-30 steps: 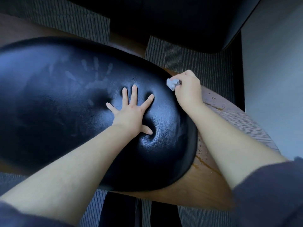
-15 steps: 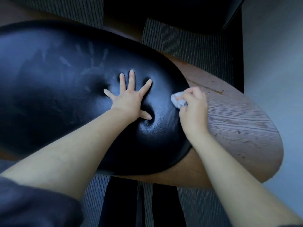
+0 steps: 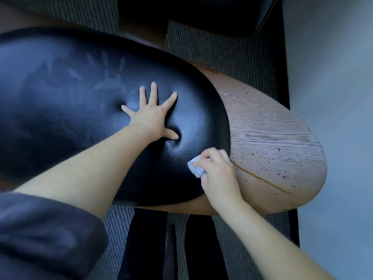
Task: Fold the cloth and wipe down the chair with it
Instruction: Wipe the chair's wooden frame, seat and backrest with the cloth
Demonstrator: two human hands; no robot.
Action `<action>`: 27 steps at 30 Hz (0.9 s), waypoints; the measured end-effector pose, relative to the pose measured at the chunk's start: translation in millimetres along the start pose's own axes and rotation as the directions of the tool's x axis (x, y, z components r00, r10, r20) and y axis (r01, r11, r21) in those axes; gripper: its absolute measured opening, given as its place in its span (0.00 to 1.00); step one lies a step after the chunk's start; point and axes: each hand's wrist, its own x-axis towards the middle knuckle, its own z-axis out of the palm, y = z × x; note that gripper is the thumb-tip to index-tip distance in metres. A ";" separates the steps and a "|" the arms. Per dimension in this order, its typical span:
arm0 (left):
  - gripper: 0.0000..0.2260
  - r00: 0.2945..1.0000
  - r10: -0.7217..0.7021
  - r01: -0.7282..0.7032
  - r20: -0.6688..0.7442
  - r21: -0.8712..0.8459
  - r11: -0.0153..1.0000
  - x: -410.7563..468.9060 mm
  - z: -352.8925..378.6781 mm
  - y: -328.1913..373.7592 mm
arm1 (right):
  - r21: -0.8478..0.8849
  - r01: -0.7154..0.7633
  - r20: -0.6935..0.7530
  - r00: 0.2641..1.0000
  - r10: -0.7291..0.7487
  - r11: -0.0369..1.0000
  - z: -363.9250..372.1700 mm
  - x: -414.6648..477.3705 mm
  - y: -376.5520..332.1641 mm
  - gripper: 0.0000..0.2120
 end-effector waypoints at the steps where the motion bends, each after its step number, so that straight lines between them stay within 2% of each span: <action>1: 0.53 1.000 -0.001 0.001 0.003 0.004 1.000 0.2 -0.2 0.4 | 0.052 -0.006 -0.014 1.000 0.007 0.999 -6.6 16.5 1.6 0.12; 3: 0.53 1.000 -0.003 0.003 0.003 -0.001 1.000 1.1 0.9 -0.5 | 0.058 0.023 -0.120 0.993 -0.016 0.998 -17.1 65.2 3.2 0.12; 6: 0.53 1.000 -0.004 0.004 -0.011 0.003 1.000 2.2 4.1 -1.4 | 0.044 -0.141 -0.194 0.970 0.147 0.989 -20.5 135.2 16.3 0.12; 8: 0.53 1.000 -0.005 0.006 -0.019 0.014 1.000 3.6 5.7 -1.2 | 0.069 -0.194 -0.210 0.956 0.204 0.979 -13.0 142.3 24.5 0.11; 12: 0.54 1.000 -0.004 0.005 -0.015 0.008 1.000 3.9 6.1 -0.7 | 0.010 -0.188 -0.230 0.955 0.185 0.982 -7.3 76.6 25.1 0.09; 15: 0.53 1.000 0.003 -0.002 -0.026 0.005 1.000 1.5 5.2 -2.0 | 0.043 -0.177 -0.217 0.959 0.182 0.983 -6.5 29.3 12.0 0.10; 19: 0.47 0.995 0.051 -0.050 -0.087 0.010 0.999 -12.9 11.6 -10.0 | 0.083 -0.238 -0.194 0.949 0.249 0.968 7.9 -24.3 -12.7 0.11; 22: 0.41 0.984 0.099 -0.096 -0.151 0.025 0.995 -30.6 23.0 -25.3 | 0.147 -0.249 -0.132 0.954 0.268 0.957 30.8 -67.4 -39.7 0.10; 27: 0.41 0.979 0.106 -0.092 -0.173 0.092 0.992 -70.9 47.4 -64.8 | 0.213 -0.298 0.011 0.953 0.303 0.930 55.0 -96.3 -56.1 0.15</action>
